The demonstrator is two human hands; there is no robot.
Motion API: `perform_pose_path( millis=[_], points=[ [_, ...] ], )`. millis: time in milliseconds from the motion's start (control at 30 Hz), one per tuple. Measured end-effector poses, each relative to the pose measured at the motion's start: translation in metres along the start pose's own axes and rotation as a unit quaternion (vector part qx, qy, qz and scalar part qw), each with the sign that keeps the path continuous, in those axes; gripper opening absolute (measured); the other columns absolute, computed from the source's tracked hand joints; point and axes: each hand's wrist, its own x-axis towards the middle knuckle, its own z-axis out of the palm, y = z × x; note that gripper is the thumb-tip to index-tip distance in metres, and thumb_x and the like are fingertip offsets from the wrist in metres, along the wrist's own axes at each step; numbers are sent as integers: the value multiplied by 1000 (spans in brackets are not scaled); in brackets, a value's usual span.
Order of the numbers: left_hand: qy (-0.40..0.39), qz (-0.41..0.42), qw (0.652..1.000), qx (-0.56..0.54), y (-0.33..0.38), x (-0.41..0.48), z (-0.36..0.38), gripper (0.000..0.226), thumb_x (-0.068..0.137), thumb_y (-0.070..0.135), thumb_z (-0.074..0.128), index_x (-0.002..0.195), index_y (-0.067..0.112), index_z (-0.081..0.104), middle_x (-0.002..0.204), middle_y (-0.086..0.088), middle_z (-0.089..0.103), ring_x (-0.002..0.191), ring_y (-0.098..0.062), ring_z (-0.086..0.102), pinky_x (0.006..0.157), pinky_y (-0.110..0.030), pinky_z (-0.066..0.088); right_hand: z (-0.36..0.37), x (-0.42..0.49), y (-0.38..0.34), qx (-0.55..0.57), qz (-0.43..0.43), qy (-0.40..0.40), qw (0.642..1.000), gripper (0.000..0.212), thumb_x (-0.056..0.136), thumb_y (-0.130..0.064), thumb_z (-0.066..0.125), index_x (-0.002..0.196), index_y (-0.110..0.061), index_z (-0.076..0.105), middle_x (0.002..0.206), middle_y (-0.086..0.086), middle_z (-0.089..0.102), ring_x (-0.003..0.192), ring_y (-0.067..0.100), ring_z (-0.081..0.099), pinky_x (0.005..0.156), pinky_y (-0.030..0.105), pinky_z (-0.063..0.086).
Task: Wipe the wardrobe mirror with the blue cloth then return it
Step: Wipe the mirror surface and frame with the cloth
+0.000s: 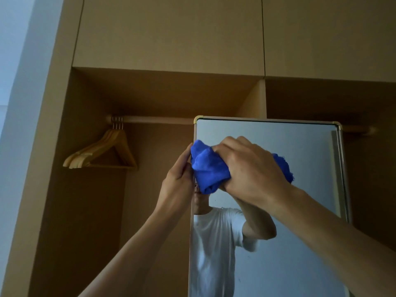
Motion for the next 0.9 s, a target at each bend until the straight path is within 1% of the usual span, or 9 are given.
perform_pose_path(
  millis=[167, 233, 300, 367, 500, 600, 700, 800, 900],
  points=[
    [-11, 14, 1000, 2, -1, -7, 1, 46, 111, 14, 37, 151, 35, 46, 139, 6, 63, 123, -11, 63, 106, -42, 52, 2, -10, -1, -17, -12, -2, 1000, 42, 67, -25, 77, 106, -21, 63, 92, -2, 62, 78, 20, 57, 61, 38, 53],
    [-16, 21, 999, 19, -1, -9, 2, 47, 111, 17, 39, 151, 40, 43, 127, 9, 69, 108, -6, 69, 90, -29, 58, -1, -5, 2, -33, -6, -4, 999, 41, 73, -27, 75, 111, -20, 61, 98, -1, 61, 84, 21, 56, 64, 39, 54],
    [-11, 19, 999, 44, 3, -13, 4, 50, 110, 20, 40, 150, 51, 39, 98, 20, 74, 84, 3, 69, 70, -15, 53, -8, 6, 7, -39, 6, 6, 999, 39, 78, -29, 74, 113, -19, 59, 102, 0, 60, 90, 22, 56, 68, 42, 55],
    [0, 16, 998, 61, 7, -16, 4, 52, 109, 22, 40, 148, 57, 37, 92, 26, 73, 82, 5, 68, 66, -12, 49, -15, 23, 16, -48, 17, 28, 998, 37, 83, -29, 71, 116, -19, 57, 105, 1, 58, 94, 22, 56, 69, 39, 52],
    [11, 21, 996, 91, 12, -20, 6, 53, 110, 25, 36, 149, 60, 31, 99, 12, 72, 88, -6, 67, 76, -22, 49, -29, 53, 32, -81, 43, 50, 995, 32, 86, -30, 67, 115, -21, 57, 104, 0, 56, 95, 22, 54, 62, 31, 34],
    [13, 26, 994, 101, 14, -21, 7, 55, 110, 21, 34, 150, 58, 31, 82, 7, 64, 79, -14, 61, 83, -40, 52, -29, 48, 32, -67, 31, 30, 997, 34, 84, -27, 67, 117, -22, 57, 105, -2, 57, 97, 22, 54, 63, 34, 41],
    [24, 20, 994, 103, 12, -22, 9, 55, 109, 22, 34, 149, 60, 32, 82, 3, 64, 77, -16, 60, 86, -51, 53, -26, 30, 27, -18, 10, 2, 1000, 36, 83, -25, 68, 118, -22, 59, 107, -3, 60, 100, 21, 55, 72, 36, 48],
    [35, 5, 995, 98, 11, -24, 14, 55, 109, 22, 34, 149, 60, 32, 93, -22, 64, 74, -30, 60, 83, -55, 54, -22, 10, 22, -4, -9, -37, 999, 40, 80, -28, 70, 118, -23, 59, 108, -5, 60, 99, 19, 56, 74, 37, 49],
    [41, -11, 994, 105, 11, -26, 17, 56, 109, 22, 34, 148, 62, 31, 84, -20, 65, 70, -24, 58, 81, -57, 54, -18, -7, 18, -18, -33, -55, 998, 42, 80, -28, 70, 120, -23, 58, 109, -4, 59, 96, 18, 54, 76, 36, 50]
  ],
)
